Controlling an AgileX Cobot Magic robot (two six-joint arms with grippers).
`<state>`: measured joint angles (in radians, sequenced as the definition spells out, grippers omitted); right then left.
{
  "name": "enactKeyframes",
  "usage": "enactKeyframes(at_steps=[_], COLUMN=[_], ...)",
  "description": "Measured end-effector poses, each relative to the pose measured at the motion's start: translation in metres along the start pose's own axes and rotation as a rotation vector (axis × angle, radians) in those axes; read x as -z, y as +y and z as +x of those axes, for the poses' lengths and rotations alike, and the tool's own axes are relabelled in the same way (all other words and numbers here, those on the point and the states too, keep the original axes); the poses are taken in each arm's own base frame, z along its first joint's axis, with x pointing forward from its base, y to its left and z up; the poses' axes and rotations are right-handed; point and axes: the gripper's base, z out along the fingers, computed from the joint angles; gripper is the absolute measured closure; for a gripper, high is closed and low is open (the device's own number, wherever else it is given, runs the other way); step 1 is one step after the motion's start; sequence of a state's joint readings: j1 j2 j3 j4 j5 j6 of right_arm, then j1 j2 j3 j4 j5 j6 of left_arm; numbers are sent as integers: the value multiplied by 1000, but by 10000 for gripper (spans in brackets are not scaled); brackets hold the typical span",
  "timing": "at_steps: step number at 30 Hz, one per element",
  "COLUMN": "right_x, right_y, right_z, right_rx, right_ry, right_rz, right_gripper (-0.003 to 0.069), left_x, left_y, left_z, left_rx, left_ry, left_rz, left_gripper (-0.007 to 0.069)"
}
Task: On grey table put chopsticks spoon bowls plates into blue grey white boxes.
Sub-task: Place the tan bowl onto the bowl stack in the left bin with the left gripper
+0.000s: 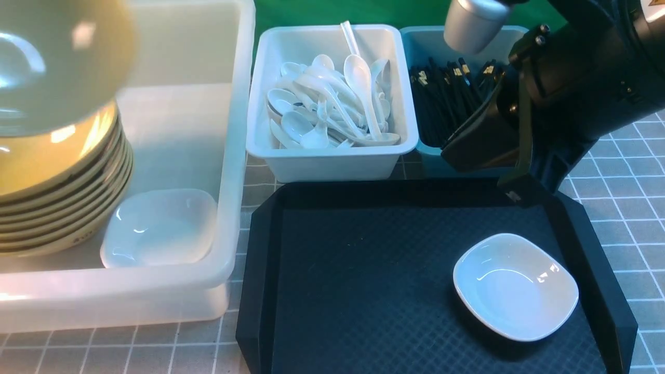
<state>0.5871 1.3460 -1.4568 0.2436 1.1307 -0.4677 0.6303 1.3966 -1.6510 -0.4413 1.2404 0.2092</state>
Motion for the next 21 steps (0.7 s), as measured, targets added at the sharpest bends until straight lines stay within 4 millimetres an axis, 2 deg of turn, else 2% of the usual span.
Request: enactKeyframes(at_steps=[3, 5, 6, 9, 12, 15, 20, 21], right_x=[0, 0, 0, 0, 0, 0, 0, 0], right_y=[0, 0, 0, 0, 0, 0, 0, 0], right_z=[0, 0, -1, -1, -1, -1, -1, -1], right_rx=[8, 20, 20, 24, 24, 27, 38, 42], right_ry=[-4, -5, -7, -11, -11, -12, -12, -12], right_rz=[1, 2, 3, 5, 5, 3, 3, 3], right_gripper=[626, 626, 626, 626, 624, 624, 624, 624], left_x=[-17, -42, -45, -81, -100, -103, -102, -101], left_y=[13, 22, 23, 37, 47, 49, 57, 57], left_z=[0, 3, 4, 15, 21, 21, 24, 24], left_rx=[39, 65, 69, 95, 81, 62, -14, -21], left_ry=[5, 49, 57, 147, 178, 178, 205, 212], left_rz=[-3, 13, 15, 24, 19, 9, -73, -86], left_gripper=[621, 621, 621, 613, 596, 575, 447, 391])
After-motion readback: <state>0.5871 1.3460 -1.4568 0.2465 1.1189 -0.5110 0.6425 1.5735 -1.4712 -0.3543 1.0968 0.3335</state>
